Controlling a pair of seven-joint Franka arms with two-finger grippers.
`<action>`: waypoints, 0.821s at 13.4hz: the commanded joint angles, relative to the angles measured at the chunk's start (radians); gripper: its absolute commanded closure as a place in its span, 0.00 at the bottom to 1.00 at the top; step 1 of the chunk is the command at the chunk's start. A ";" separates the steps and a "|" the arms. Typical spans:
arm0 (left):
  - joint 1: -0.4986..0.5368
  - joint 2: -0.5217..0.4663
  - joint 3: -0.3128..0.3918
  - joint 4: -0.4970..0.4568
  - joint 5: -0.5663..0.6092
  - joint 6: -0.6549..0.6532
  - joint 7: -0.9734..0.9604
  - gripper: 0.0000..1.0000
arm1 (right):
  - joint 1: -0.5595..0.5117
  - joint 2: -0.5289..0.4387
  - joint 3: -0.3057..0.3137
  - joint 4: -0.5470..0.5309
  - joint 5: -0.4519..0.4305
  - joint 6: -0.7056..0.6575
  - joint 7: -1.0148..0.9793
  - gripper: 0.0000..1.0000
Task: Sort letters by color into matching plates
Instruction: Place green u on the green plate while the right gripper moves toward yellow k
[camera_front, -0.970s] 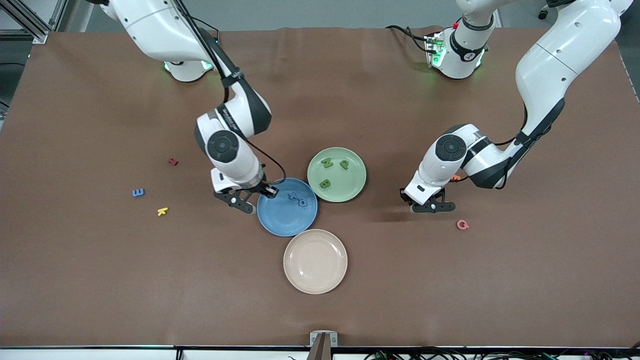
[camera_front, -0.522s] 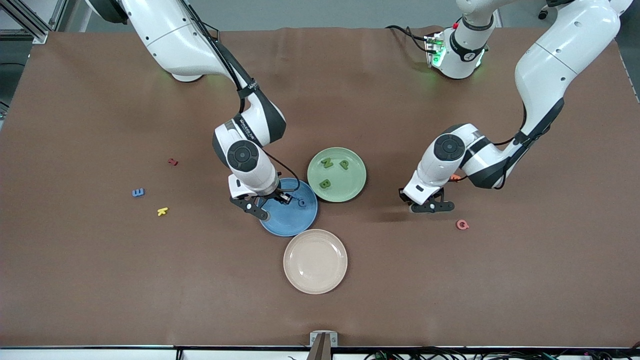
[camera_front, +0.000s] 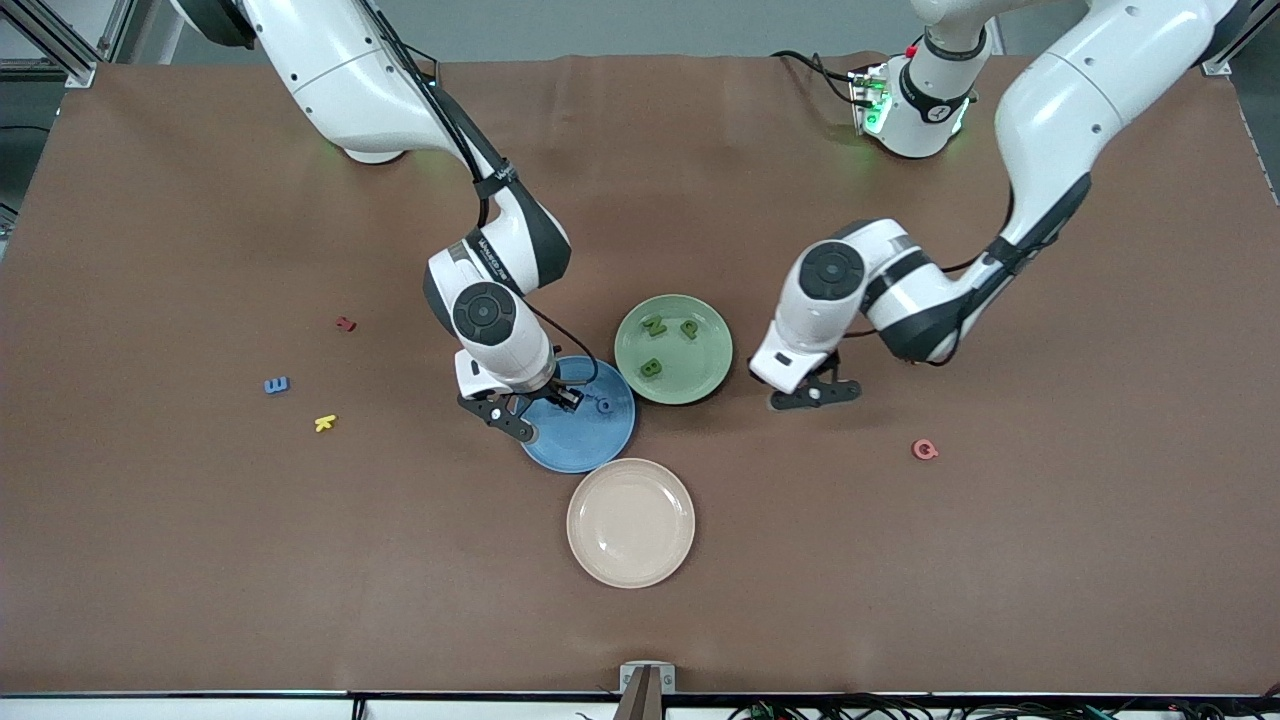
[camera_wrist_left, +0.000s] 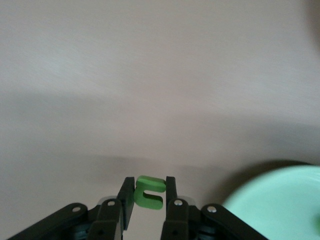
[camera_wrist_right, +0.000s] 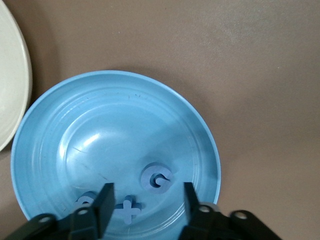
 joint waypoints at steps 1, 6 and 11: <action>-0.124 0.022 0.017 0.101 -0.048 -0.035 -0.061 0.88 | 0.010 0.009 -0.008 0.023 -0.006 -0.012 0.016 0.00; -0.402 0.041 0.208 0.229 -0.135 -0.034 -0.094 0.88 | 0.007 0.008 -0.011 0.017 -0.018 -0.014 0.012 0.00; -0.546 0.117 0.330 0.307 -0.155 -0.023 -0.115 0.86 | -0.066 -0.052 -0.011 -0.058 -0.032 -0.039 -0.102 0.00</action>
